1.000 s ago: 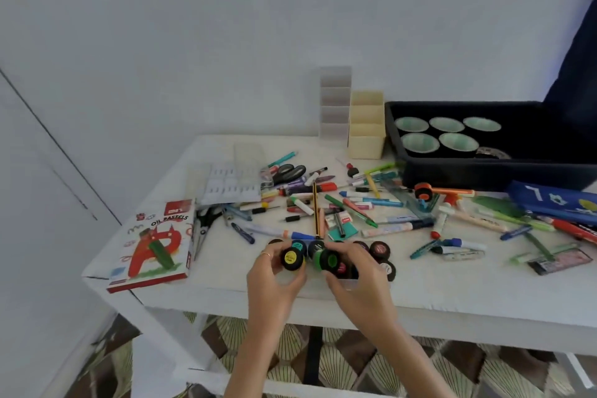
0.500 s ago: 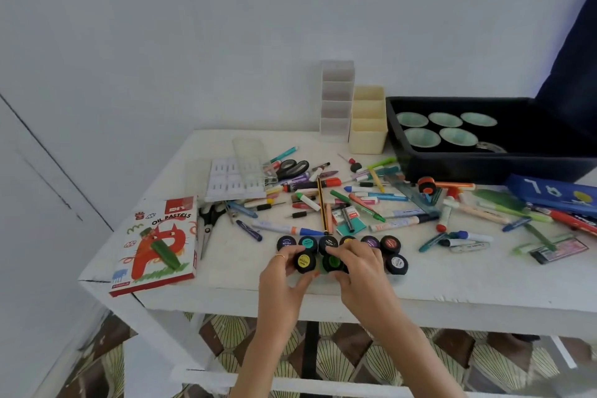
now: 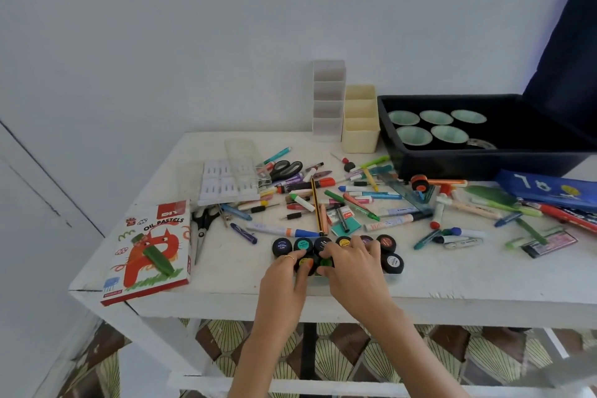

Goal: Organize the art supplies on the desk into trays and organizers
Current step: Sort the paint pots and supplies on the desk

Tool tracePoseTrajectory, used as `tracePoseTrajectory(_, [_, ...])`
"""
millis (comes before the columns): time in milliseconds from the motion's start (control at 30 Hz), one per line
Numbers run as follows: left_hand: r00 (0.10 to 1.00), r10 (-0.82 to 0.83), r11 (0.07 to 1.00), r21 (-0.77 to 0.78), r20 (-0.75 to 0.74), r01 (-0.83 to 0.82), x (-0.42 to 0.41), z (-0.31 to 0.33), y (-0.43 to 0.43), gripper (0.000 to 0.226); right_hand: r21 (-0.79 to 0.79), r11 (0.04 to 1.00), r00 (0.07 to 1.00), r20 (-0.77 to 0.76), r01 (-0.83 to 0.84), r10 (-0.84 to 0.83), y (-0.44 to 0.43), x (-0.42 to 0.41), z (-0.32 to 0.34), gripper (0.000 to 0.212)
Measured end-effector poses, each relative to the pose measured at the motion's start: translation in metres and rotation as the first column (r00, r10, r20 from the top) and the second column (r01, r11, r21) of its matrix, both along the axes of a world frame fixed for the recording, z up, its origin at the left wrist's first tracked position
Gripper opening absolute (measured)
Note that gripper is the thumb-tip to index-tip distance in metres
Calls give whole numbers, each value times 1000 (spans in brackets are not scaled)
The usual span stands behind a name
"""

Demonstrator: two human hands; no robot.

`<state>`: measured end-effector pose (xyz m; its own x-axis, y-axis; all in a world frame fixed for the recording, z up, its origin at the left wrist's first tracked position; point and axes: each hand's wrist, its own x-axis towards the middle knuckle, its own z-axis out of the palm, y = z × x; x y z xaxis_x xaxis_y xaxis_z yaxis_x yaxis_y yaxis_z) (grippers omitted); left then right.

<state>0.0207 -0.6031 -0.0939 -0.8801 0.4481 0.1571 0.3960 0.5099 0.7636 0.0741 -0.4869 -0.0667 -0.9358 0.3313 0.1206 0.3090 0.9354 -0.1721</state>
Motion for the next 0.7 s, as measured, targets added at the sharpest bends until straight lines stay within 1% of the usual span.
tracePoseTrajectory(133, [997, 29, 1000, 7, 78, -30, -7, 4, 3, 25, -3, 1000, 1000, 5, 8, -8, -3, -1, 2, 30])
tracePoseTrajectory(200, [994, 32, 999, -14, 108, -31, -11, 5, 6, 23, 30, 1000, 1000, 20, 11, -11, -6, -2, 5, 31])
tracePoseTrajectory(300, [996, 37, 998, -52, 76, -33, -14, 3, 8, 21, 45, 998, 998, 40, 52, -54, -11, -6, 8, 29])
tracePoseTrajectory(433, [999, 24, 997, -77, 48, -20, -11, 2, 7, 20, -21, 983, 980, 81, 184, -181, -17, -15, 16, 22])
tracePoseTrajectory(533, [999, 25, 995, -102, 27, -22, -10, 0, 7, 20, -28, 978, 973, 107, 208, -204, -22, -20, 17, 19])
tracePoseTrajectory(633, [999, 41, 992, -116, -2, -41, -9, 1, 7, 23, -71, 982, 984, 57, 173, -169, -23, -13, 10, 19])
tracePoseTrajectory(700, [993, 91, 987, -129, -72, -100, -5, 7, 10, 25, -158, 977, 986, -56, 144, -155, -17, -5, 8, 26])
